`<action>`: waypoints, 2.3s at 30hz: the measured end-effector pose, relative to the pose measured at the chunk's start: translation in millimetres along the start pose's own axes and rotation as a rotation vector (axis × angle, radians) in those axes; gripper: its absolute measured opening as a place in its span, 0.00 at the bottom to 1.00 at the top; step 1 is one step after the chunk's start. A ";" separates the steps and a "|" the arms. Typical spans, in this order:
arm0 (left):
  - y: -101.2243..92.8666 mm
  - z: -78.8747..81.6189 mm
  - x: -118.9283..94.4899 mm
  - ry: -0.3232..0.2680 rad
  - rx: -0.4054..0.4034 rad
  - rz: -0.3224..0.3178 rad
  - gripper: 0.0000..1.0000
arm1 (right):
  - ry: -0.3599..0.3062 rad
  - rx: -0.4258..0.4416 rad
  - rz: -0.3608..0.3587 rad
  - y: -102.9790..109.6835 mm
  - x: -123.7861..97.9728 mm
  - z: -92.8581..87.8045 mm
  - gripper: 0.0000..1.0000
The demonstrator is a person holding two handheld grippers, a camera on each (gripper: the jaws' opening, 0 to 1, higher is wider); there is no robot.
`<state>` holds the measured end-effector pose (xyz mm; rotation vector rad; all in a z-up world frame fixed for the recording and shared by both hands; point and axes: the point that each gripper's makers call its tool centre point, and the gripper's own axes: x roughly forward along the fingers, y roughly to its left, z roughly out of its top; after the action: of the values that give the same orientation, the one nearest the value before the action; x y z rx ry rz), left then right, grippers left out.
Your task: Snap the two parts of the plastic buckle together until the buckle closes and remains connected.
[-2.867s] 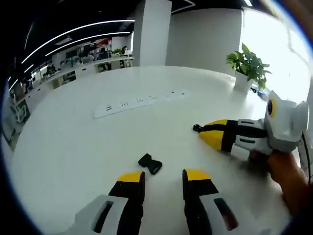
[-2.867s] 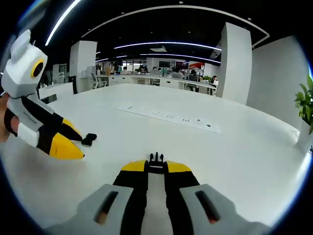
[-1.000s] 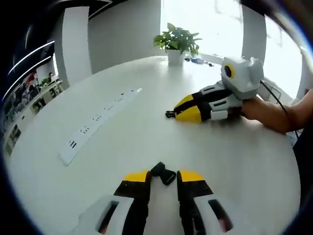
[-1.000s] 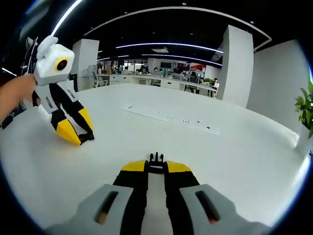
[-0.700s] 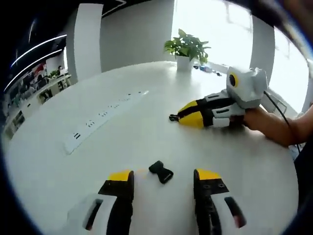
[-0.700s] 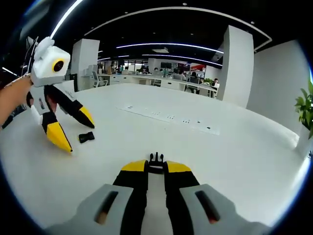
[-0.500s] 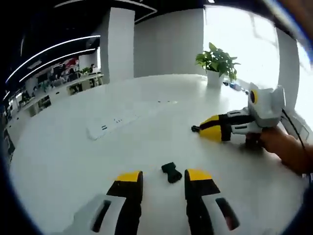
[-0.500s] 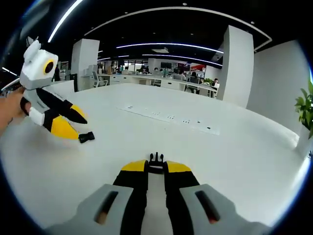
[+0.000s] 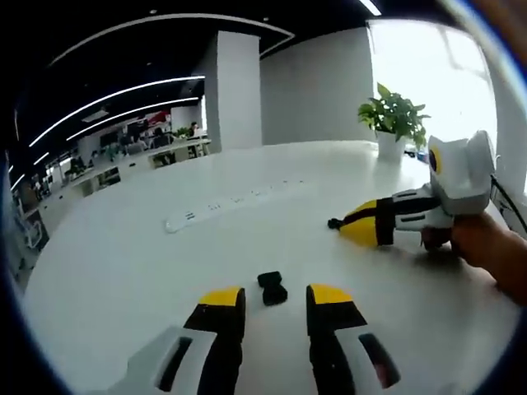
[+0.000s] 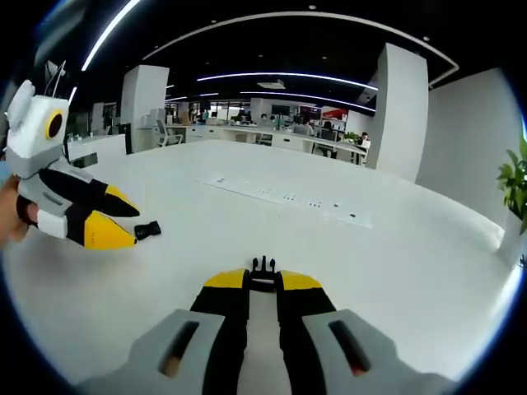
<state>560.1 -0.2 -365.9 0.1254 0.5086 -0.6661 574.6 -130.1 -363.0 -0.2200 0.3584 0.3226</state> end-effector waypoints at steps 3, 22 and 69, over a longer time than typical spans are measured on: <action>2.6 1.7 2.7 -0.006 -0.018 0.008 0.26 | 0.001 0.000 0.000 0.4 0.1 -0.9 0.12; -3.2 -8.9 11.7 0.005 0.000 0.033 0.20 | 0.002 -0.004 0.000 2.5 0.7 -1.2 0.12; -7.6 -2.6 3.0 0.008 0.030 0.095 0.26 | 0.002 -0.018 0.003 -5.2 12.8 3.0 0.12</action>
<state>556.4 -7.1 -369.3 0.1793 0.4971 -0.5808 588.7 -130.7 -364.3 -0.2371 0.3579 0.3283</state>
